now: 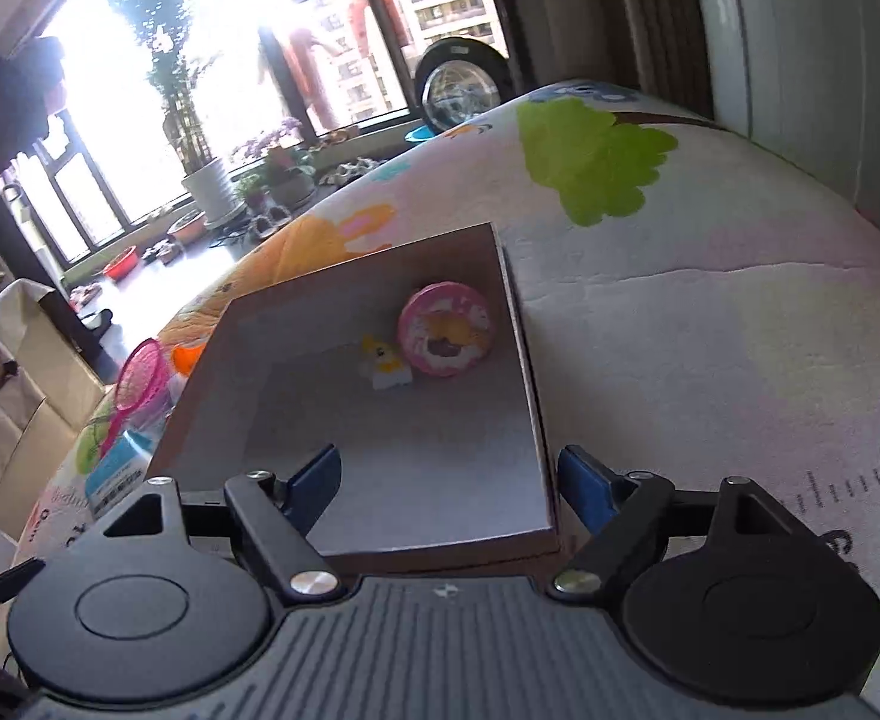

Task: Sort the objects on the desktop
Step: 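Grasp the teal crank toy with the left gripper while the right grasps the red-clothed doll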

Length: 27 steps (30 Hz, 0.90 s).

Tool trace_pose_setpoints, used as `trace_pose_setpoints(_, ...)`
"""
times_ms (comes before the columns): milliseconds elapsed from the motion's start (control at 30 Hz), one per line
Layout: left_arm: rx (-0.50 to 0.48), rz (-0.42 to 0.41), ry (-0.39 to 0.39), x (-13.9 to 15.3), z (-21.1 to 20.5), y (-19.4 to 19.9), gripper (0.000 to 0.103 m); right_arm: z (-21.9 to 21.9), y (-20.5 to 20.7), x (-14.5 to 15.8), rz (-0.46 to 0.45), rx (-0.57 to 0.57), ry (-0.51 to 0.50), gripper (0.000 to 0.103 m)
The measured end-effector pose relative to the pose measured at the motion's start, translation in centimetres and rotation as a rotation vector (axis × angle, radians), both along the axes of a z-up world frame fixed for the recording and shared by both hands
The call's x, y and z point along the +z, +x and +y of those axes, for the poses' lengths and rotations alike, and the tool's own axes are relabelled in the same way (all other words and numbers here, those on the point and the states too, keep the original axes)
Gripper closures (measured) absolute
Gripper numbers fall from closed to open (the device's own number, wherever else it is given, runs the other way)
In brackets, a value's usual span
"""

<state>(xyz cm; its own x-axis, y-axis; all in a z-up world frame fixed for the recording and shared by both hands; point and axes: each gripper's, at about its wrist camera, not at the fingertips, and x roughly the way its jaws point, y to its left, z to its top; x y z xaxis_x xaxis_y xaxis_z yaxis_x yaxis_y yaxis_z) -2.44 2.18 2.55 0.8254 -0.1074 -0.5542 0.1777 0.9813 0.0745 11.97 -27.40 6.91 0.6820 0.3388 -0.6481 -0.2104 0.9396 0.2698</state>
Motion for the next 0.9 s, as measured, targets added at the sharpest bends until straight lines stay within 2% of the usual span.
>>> trace_pose_setpoints(100,0.031,0.017,0.007,-0.3,0.8,-0.1,0.002,3.2,-3.6,1.6,-0.130,0.091,-0.113,0.023)
trace_pose_setpoints(200,0.068,0.027,0.024,-0.7,1.5,0.2,0.002,6.9,-5.6,1.5,-0.112,0.272,-0.147,0.024)
trace_pose_setpoints(233,0.082,0.026,0.022,-0.7,1.8,0.3,0.002,8.4,-6.3,1.2,-0.141,0.308,-0.189,0.023)
trace_pose_setpoints(267,0.100,0.025,0.015,-0.6,2.3,0.4,0.002,10.0,-6.8,0.7,-0.143,0.370,-0.235,0.030)
trace_pose_setpoints(333,0.131,0.023,-0.001,-0.3,3.0,0.5,0.002,12.5,-7.1,-0.5,-0.104,0.470,-0.254,0.043)
trace_pose_setpoints(400,0.159,0.015,-0.009,0.2,3.7,0.5,0.002,14.6,-7.6,-1.4,-0.108,0.512,-0.297,0.043)
trace_pose_setpoints(500,0.173,0.012,-0.014,0.7,4.5,0.3,0.001,16.6,-8.3,-2.7,-0.177,0.523,-0.378,0.044)
trace_pose_setpoints(533,0.162,0.014,-0.015,0.8,4.5,0.2,0.001,16.8,-7.9,-3.0,-0.165,0.518,-0.374,0.050)
trace_pose_setpoints(567,0.145,0.017,-0.013,0.8,4.4,0.2,0.001,16.8,-7.6,-3.1,-0.147,0.514,-0.365,0.061)
trace_pose_setpoints(633,0.106,0.021,-0.001,0.5,3.8,0.3,0.001,16.2,-7.2,-3.0,-0.105,0.493,-0.334,0.070)
trace_pose_setpoints(767,0.068,0.040,0.037,-0.3,2.8,1.1,0.002,13.2,-8.8,-2.6,-0.075,0.452,-0.301,0.072)
trace_pose_setpoints(900,0.040,0.061,0.050,-0.7,2.0,1.9,0.003,9.3,-11.0,-2.5,-0.048,0.364,-0.278,0.072)
